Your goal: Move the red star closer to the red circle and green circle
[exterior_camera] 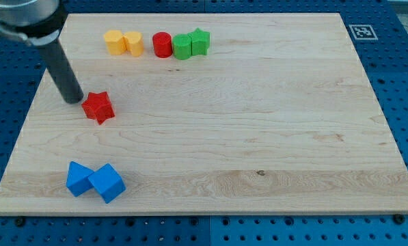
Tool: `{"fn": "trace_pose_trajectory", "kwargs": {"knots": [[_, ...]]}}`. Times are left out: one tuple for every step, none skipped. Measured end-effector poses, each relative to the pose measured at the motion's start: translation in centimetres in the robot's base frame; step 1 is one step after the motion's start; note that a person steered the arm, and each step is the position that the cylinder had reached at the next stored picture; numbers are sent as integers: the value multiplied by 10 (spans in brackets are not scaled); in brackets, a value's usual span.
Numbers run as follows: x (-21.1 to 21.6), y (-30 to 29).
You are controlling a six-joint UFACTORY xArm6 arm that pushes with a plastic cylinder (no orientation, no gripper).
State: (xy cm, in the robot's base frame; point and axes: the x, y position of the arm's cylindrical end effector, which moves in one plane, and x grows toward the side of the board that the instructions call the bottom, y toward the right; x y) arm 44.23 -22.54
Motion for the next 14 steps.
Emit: {"fn": "trace_pose_trajectory", "kwargs": {"knots": [[22,21],[25,53],[25,87],[31,92],[59,91],[67,111],[50,118],[17,112],[3,112],[11,112],[20,117],[2,123],[-27,123],[-29,123]]}}
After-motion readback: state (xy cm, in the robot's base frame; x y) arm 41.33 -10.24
